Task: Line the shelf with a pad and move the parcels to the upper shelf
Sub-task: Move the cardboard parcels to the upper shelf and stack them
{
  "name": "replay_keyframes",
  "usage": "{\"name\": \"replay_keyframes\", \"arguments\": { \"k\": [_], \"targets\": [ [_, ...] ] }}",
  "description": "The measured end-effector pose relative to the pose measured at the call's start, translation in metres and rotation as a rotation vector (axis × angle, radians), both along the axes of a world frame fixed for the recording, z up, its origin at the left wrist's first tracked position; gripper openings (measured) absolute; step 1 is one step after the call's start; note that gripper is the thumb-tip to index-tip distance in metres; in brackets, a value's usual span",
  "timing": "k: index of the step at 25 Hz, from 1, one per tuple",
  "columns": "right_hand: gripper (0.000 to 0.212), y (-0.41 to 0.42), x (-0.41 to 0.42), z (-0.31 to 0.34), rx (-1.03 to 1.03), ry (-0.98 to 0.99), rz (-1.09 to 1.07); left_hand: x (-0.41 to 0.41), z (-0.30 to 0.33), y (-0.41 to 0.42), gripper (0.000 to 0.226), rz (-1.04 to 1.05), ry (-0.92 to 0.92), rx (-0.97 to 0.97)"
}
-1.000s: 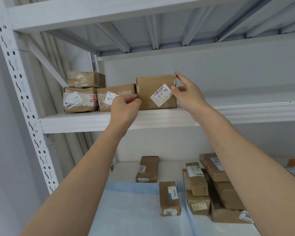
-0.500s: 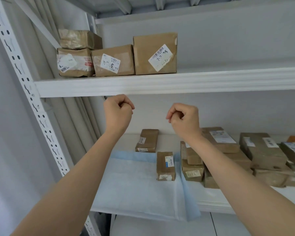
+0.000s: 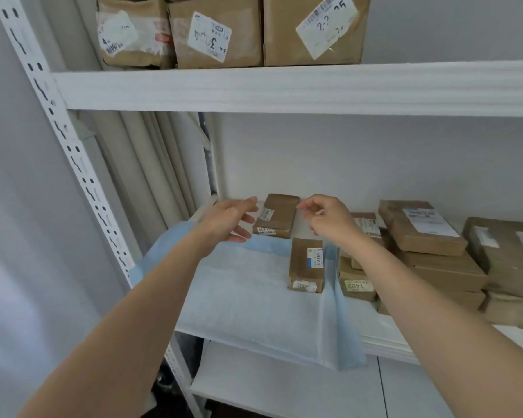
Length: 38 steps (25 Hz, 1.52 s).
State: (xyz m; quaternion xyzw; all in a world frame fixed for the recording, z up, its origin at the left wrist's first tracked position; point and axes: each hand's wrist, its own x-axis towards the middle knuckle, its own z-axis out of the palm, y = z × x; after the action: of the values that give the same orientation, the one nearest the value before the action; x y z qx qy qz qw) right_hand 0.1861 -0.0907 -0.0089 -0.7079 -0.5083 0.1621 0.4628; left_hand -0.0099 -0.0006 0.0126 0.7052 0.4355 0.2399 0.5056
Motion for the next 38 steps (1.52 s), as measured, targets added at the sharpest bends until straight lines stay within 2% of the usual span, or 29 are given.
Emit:
{"name": "replay_keyframes", "arguments": {
  "k": [6,10,16,20,25,29,33,34,36,38],
  "targets": [
    [0.029,0.066,0.006,-0.038,-0.126,0.102,-0.057,0.017,-0.04,0.061,0.057,0.057,-0.086,-0.236],
    [0.018,0.109,0.018,-0.053,-0.241,0.161,-0.124,0.031,-0.064,0.106,0.06,0.103,-0.127,-0.366],
    [0.048,0.151,0.04,-0.079,-0.378,0.181,-0.171,0.053,-0.096,0.149,0.065,0.129,-0.162,-0.393],
    [0.048,0.165,0.048,-0.099,-0.451,0.205,-0.16,0.078,-0.116,0.168,0.067,0.1,-0.237,-0.443],
    [0.051,0.186,0.062,-0.122,-0.509,0.126,-0.212,0.107,-0.134,0.189,0.065,0.112,-0.331,-0.508],
    [0.051,0.2,0.066,-0.133,-0.582,0.129,-0.213,0.119,-0.14,0.197,0.062,0.136,-0.435,-0.664],
    [0.042,0.207,0.07,-0.129,-0.528,0.181,-0.192,0.125,-0.14,0.208,0.053,0.15,-0.399,-0.598],
    [0.049,0.207,0.071,-0.124,-0.482,0.207,-0.171,0.125,-0.139,0.214,0.053,0.154,-0.383,-0.589],
    [0.079,0.21,0.074,-0.115,-0.443,0.196,-0.135,0.123,-0.133,0.223,0.056,0.155,-0.344,-0.621],
    [0.084,0.21,0.073,-0.104,-0.431,0.117,-0.133,0.123,-0.123,0.226,0.055,0.145,-0.344,-0.63]
  ]
}}
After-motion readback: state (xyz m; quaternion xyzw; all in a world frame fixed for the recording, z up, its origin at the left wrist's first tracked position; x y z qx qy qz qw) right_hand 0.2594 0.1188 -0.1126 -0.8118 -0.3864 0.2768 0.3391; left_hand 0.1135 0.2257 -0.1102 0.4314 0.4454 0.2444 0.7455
